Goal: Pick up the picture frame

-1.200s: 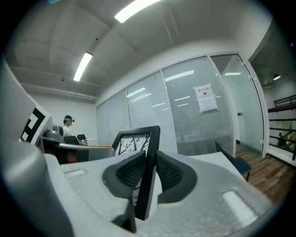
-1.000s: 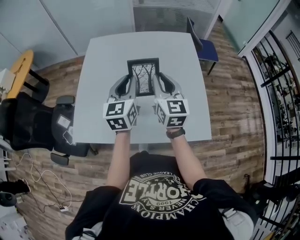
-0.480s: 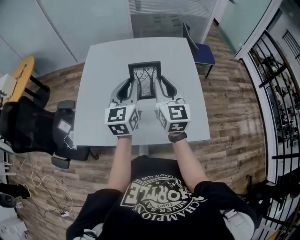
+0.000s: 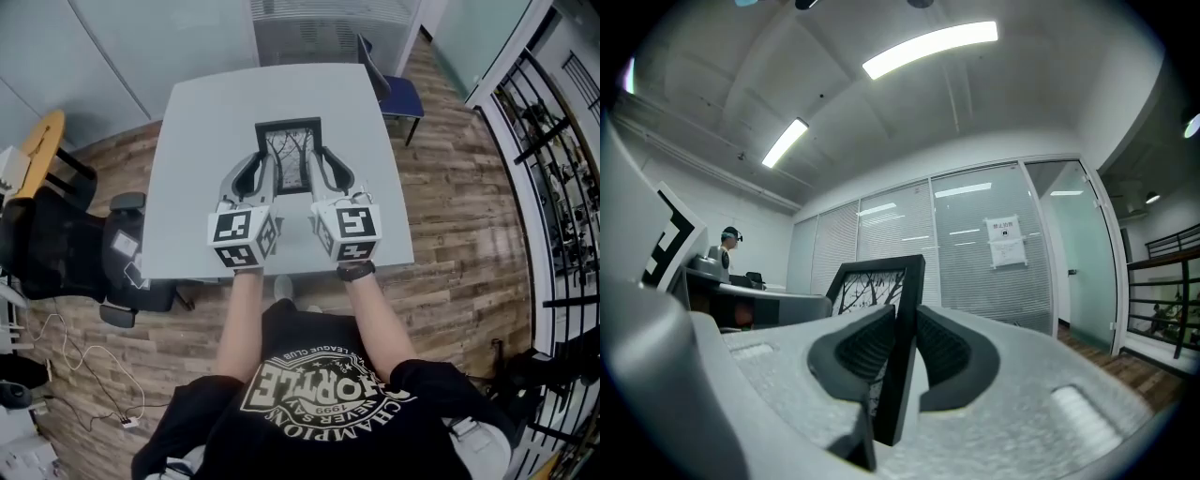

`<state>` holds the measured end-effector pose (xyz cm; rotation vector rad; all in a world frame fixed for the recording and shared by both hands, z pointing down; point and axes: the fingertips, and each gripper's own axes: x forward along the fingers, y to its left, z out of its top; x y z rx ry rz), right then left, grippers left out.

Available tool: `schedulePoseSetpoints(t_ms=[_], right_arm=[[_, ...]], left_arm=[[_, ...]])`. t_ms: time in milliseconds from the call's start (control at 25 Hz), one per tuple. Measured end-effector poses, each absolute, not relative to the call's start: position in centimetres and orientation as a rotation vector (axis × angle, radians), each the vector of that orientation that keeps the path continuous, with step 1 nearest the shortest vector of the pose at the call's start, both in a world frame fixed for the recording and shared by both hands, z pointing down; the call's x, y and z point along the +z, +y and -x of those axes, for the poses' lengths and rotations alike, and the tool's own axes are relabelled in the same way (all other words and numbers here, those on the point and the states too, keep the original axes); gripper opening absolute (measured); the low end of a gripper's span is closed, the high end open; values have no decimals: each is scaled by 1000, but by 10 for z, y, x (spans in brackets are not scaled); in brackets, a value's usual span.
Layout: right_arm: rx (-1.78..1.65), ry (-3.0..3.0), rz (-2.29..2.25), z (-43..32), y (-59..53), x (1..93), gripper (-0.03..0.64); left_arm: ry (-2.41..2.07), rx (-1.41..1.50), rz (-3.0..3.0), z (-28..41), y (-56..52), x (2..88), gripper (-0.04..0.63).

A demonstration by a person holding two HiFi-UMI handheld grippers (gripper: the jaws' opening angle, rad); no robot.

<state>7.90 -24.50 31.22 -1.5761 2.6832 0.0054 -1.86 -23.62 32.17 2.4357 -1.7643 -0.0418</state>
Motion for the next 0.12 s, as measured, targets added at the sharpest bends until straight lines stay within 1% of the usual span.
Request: schedulePoseSetpoints(t_ms=[120], right_arm=[[2,2682,1583,-91,-237,314,69]], left_arm=[[-1758,-35,-2437,7,-228,324,72]])
